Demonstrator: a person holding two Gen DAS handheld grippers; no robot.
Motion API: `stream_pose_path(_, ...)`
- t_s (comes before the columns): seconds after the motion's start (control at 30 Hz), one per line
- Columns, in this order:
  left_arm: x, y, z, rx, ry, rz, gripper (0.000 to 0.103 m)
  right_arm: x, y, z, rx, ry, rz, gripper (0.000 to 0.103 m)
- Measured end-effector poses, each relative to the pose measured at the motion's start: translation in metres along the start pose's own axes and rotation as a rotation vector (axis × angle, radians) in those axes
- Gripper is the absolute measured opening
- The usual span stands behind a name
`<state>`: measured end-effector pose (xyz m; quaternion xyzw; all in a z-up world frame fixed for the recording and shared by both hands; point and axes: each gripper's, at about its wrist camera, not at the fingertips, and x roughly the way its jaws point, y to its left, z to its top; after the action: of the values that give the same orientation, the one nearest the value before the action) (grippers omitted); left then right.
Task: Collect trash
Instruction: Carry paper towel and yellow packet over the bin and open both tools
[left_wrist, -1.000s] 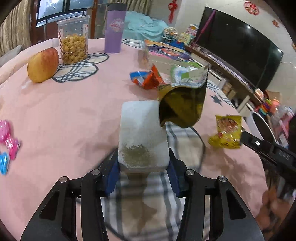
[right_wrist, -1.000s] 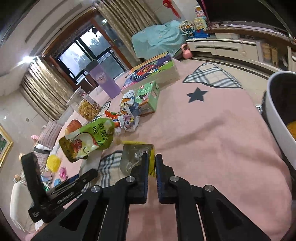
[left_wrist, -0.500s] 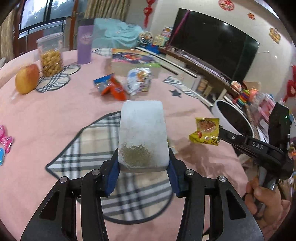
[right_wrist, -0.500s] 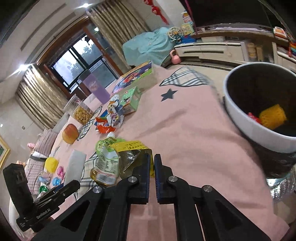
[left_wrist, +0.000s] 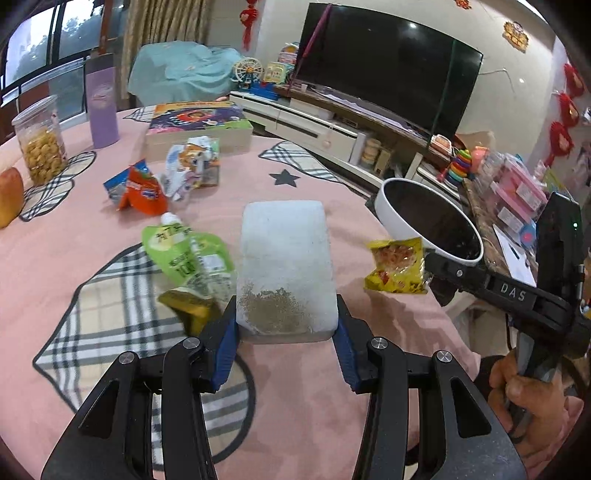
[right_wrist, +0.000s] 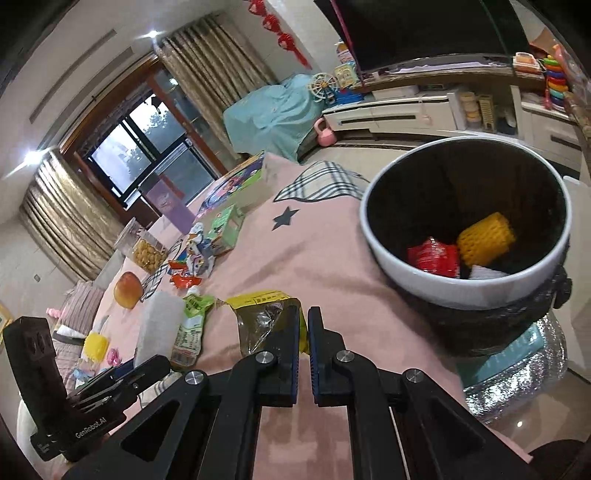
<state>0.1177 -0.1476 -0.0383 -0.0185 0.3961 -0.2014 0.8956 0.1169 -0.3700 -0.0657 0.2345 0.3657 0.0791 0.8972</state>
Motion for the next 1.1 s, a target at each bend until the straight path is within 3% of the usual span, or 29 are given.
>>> stream_pose_path(0.07, 0.003, -0.002, -0.001, 0.004, 0.008, -0.002, 0.045, 0.006, -0.003, -0.002, -0.005, 0.028, 0.000, 0.005)
stream_pose_path(0.1, 0.004, -0.003, -0.001, 0.006, 0.011, -0.001, 0.045, 0.007, -0.005, -0.004, -0.007, 0.038, -0.003, 0.010)
stream_pose_path(0.37, 0.008, -0.002, -0.003, 0.003, 0.027, 0.002, 0.045, 0.023, -0.010, -0.013, 0.002, 0.088, 0.013, 0.010)
stream_pose_path(0.4, 0.008, -0.002, -0.002, 0.004, 0.027, 0.001, 0.045, 0.022, -0.010, -0.013, 0.001, 0.083, 0.013, 0.006)
stream_pose_path(0.7, 0.015, -0.022, 0.010, 0.036, 0.025, -0.036, 0.045, -0.014, -0.014, 0.005, -0.007, -0.021, -0.008, 0.005)
stream_pose_path(1.1, 0.037, -0.074, 0.034, 0.117, 0.046, -0.095, 0.045, -0.049, -0.058, 0.028, 0.049, -0.098, -0.087, 0.005)
